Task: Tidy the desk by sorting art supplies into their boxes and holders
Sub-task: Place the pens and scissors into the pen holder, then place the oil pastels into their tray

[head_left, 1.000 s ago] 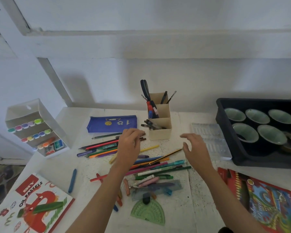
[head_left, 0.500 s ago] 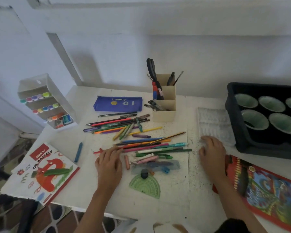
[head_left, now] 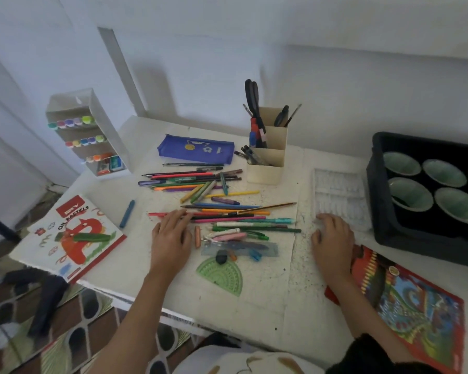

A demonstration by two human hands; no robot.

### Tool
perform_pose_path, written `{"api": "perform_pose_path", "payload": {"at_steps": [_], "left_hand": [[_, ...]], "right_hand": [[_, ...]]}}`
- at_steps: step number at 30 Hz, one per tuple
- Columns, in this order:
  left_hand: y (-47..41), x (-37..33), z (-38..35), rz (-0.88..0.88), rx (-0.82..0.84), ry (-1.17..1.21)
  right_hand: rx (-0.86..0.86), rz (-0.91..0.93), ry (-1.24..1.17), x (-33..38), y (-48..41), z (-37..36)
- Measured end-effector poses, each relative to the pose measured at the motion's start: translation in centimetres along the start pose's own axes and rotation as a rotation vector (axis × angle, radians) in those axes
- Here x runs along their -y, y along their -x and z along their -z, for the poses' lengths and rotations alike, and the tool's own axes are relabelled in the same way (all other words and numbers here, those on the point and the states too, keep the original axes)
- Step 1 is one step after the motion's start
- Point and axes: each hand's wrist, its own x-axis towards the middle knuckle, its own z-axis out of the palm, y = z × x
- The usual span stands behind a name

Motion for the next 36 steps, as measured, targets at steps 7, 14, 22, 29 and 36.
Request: {"api": "perform_pose_path", "payload": {"at_steps": [7,14,22,29,36], "left_hand": [[0.0,-0.2,0.2,0.034,0.026,0.037],[0.1,0.0,-0.1,0.012,-0.001,0.091],[0.1,0.2,0.1,-0.049,-0.009,0.248],[0.3,2.9,2.5,-0.166,-0.073,0.217],[1.3,8.6,5.7,0.023,-0.011,-0.072]], "right_hand": [[0.026,-0.017,0.025,0.1,0.0,0.0],[0.1,-0.025,0.118,1.6,-0.5,0.7],[0.066,-0.067,0.024,3.9,-0.7,2.7],[-0.201,-0.003,-0.237,10.3,4.9,3.1],[-0.238,0.151,-0.297,15.1,10.3,1.2]]}}
